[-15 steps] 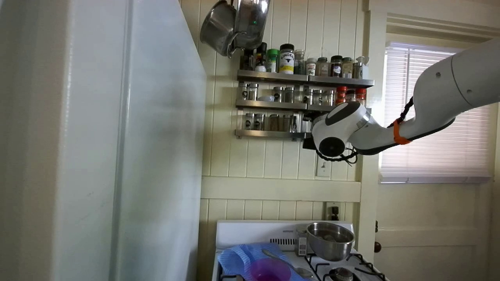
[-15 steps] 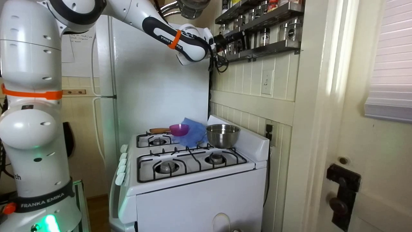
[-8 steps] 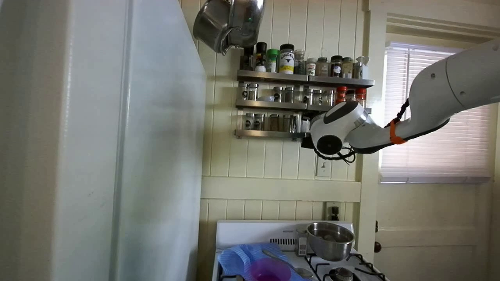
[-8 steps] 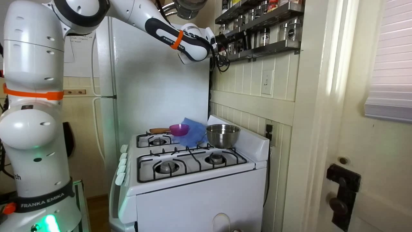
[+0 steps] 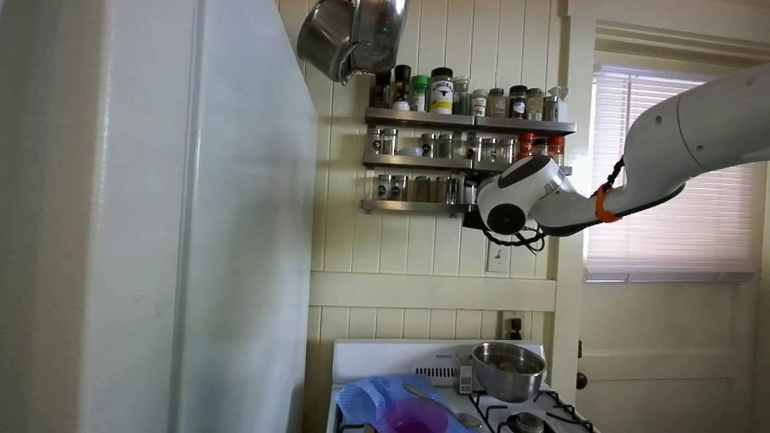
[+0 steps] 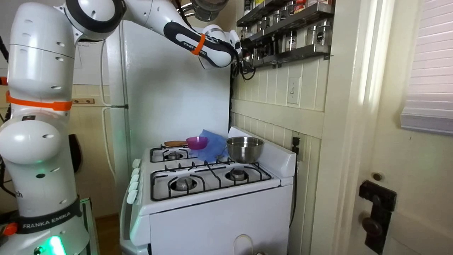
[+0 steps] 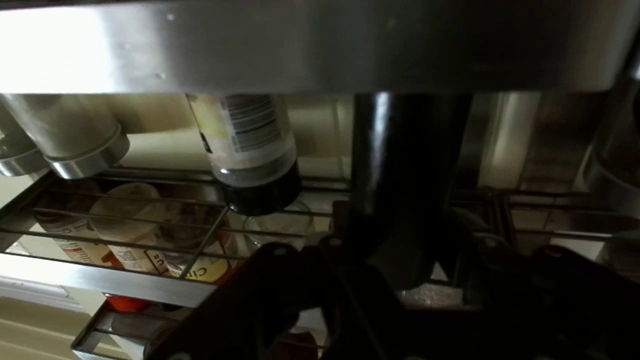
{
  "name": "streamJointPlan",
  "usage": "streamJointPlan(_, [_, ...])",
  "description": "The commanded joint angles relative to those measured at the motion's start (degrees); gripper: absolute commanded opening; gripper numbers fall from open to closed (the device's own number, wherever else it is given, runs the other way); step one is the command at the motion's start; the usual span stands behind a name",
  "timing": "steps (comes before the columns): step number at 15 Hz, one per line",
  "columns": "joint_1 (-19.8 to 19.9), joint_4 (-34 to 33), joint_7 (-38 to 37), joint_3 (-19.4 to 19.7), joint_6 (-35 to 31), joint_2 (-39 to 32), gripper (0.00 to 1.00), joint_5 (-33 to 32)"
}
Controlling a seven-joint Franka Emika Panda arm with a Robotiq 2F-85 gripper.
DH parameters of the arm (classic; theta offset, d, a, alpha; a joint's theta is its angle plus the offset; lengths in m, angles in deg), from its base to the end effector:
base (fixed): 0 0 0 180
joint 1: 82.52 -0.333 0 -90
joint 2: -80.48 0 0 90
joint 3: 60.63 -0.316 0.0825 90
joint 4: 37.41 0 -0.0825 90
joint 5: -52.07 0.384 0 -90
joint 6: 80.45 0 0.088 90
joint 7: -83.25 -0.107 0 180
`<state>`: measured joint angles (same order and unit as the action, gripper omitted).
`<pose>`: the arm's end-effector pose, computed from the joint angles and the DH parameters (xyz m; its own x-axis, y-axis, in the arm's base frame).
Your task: Put the black bottle on the bottom shelf
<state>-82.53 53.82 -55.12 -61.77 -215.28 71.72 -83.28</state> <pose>0.6597 0.0024 0.6332 -0.3780 0.0920 0.9212 -0.4801 -0.8703 -0.1101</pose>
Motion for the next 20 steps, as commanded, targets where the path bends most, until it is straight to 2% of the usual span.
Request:
streamJointPlan(1, [1.0,-2.3,0.8,-0.1,-3.2,-1.2,0.18,2.3])
streamJointPlan(8, [1.4,-3.1,4.1,-0.1,-4.6,-2.0,0.18,5.3])
streamJointPlan(9, [1.4,-3.1,5.1,0.0,-4.3,-2.1,0.56,5.7])
streamJointPlan(10, [1.4,-3.3,5.7,-0.1,-4.3,-2.2,0.70,6.0])
streamJointPlan(14, [1.4,-4.0,7.9,-0.1,-4.1,-2.5,0.98,7.0])
streamJointPlan(20, [0.8,-2.4,8.7,-0.3,-1.3,-2.3,1.00,6.4])
